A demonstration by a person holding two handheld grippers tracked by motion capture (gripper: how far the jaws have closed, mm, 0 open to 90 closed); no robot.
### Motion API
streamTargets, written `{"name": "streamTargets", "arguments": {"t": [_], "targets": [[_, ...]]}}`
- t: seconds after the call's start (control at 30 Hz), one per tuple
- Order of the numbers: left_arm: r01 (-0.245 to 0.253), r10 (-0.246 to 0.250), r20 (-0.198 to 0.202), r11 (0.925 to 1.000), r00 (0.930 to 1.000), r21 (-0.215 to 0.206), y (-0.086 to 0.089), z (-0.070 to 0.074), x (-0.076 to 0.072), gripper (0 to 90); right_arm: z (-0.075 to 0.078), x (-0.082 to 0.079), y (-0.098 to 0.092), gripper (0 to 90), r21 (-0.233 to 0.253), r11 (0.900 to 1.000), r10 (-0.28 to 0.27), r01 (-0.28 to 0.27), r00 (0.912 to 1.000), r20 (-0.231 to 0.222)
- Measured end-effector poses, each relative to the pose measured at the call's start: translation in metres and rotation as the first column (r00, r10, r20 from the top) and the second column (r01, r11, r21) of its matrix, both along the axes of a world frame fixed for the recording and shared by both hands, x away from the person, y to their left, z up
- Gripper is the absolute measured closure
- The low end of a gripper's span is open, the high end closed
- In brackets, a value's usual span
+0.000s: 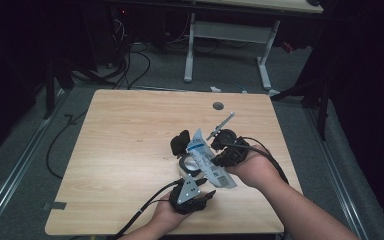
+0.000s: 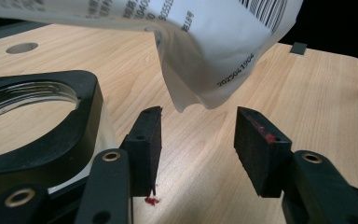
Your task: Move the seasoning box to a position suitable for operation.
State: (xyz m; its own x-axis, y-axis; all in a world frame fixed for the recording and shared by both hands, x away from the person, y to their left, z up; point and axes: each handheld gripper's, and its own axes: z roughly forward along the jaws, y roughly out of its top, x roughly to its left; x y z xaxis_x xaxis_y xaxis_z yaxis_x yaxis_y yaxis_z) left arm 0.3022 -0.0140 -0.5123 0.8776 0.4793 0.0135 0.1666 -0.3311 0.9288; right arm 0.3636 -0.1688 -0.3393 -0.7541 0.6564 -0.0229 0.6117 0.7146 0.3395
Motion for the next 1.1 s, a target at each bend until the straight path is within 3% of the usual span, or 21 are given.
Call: {"name": "streamTargets", "arguments": {"t": [0.27,0.4,0.53,0.6,0.67,0.8,0.87,1.03,1.1], "targets": [[-0.025,0.025,0.001,0.9995,0.9997,0.02,0.027,0.001,-0.002,50.5,-0.001,0.002,-0.001,89.6,0.014,1.0,0.0,0.0,1.0,0.0],[-0.07,0.07,0.006,0.9974,0.9975,0.014,0.048,0.004,0.002,50.1,-0.001,0.002,-0.002,89.6,0.014,1.0,0.004,-0.004,1.0,0.006],[-0.128,0.126,0.049,0.9914,0.9908,0.029,0.071,0.007,0.005,49.7,-0.001,0.001,-0.005,89.6,0.017,1.0,0.0,0.0,1.0,0.01],[-0.152,0.151,0.032,0.9881,0.988,0.024,0.085,0.008,0.01,49.7,0.0,0.001,-0.008,89.6,0.026,1.0,-0.004,0.004,0.9998,0.017],[-0.19,0.19,0.017,0.9817,0.9817,0.014,0.099,0.007,0.017,49.7,0.002,0.0,-0.01,89.7,0.034,0.999,-0.013,0.012,0.9997,0.023],[-0.277,0.277,0.014,0.9606,0.9609,0.024,0.124,0.005,0.031,49.7,0.001,-0.001,-0.013,89.6,0.032,0.999,-0.019,0.018,0.9994,0.029],[-0.299,0.299,-0.005,0.9542,0.9543,0.019,0.132,0.005,0.035,49.7,0.0,-0.001,-0.015,89.6,0.039,0.999,-0.021,0.02,0.9994,0.029],[-0.353,0.353,0.007,0.9343,0.9355,0.049,0.151,0.003,0.044,49.5,-0.002,-0.001,-0.022,89.6,0.057,0.998,-0.036,0.034,0.9988,0.035],[-0.363,0.364,-0.005,0.9304,0.9314,0.047,0.156,0.003,0.046,49.4,-0.004,-0.001,-0.027,89.6,0.059,0.997,-0.045,0.043,0.9982,0.039]]}}
